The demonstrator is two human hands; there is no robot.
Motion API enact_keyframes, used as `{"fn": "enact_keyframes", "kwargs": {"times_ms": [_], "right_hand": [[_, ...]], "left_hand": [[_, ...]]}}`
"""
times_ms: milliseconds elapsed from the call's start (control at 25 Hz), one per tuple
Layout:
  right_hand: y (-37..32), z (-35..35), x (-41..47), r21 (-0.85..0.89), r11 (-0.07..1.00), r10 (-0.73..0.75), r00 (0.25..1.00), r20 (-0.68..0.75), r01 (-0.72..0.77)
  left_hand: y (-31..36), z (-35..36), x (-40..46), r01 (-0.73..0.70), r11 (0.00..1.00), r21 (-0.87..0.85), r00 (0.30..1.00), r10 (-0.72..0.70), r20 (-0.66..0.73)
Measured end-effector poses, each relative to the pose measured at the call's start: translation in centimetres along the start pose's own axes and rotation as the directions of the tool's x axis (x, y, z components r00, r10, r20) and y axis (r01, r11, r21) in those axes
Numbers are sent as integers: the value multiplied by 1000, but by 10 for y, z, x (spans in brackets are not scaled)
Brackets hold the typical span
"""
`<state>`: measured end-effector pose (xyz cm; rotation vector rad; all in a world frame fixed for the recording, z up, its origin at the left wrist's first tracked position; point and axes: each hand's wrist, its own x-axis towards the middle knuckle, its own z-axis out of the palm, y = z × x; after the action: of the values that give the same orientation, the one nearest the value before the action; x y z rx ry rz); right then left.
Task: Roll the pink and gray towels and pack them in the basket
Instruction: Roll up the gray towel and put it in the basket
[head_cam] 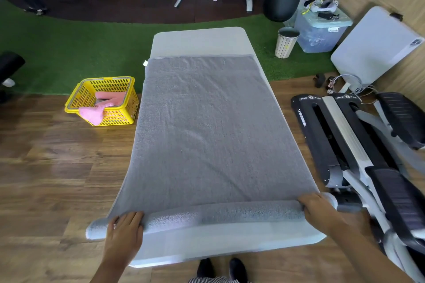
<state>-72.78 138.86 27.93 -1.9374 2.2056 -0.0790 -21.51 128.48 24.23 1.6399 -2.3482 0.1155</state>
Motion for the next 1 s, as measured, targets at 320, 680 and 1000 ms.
{"fn": "enact_keyframes", "kwargs": {"times_ms": [320,680,1000], "right_hand": [[21,11,-18,159,972,201,961,-192,-171],[37,-4,-10,290,956,70,992,-101,-38],[101,-11,36,386,836,269,905,330,-389]], "left_hand": [[30,3,3,-92,986,-139,996,92,-12],[159,25,28,-392,888,-241,916,402,-10],[332,42,53,-358,884,-302,894,418,165]]}}
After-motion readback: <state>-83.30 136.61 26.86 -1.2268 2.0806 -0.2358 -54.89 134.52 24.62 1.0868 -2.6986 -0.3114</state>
